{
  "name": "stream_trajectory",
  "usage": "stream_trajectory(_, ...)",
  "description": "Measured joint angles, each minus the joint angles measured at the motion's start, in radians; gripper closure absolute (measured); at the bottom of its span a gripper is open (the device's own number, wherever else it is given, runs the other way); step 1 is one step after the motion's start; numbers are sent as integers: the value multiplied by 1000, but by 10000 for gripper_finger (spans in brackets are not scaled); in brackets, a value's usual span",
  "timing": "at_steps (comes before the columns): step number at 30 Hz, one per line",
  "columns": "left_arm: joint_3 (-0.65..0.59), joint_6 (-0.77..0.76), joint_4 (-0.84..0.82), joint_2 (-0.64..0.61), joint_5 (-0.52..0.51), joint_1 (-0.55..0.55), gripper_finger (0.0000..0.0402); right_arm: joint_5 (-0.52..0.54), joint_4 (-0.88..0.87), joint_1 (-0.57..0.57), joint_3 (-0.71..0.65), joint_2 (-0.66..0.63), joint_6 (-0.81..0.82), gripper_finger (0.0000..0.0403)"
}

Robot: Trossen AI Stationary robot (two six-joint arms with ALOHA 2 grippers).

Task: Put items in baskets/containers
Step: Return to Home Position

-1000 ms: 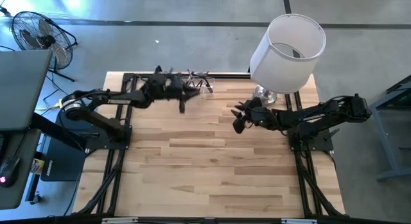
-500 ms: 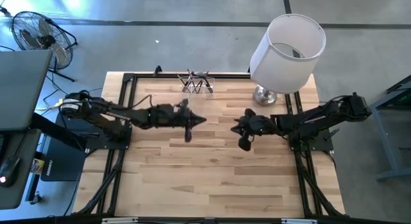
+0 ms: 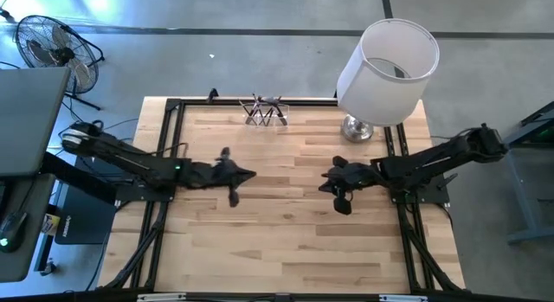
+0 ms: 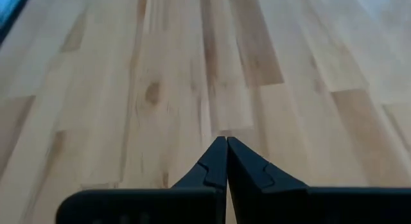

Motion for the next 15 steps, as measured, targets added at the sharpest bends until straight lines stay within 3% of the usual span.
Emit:
stream_trajectory(4,-129,-7,-2,-162,-17,-31,401,29,-99,4,0,-92,-10,401)
stream_trajectory(9,-295,-24,14,-356,59,-27,401,35,-170,2,0,-180,-11,401)
stream_trajectory(15,-457,-23,103,-553,141,64,401,32,-193,0,0,-228,-11,402)
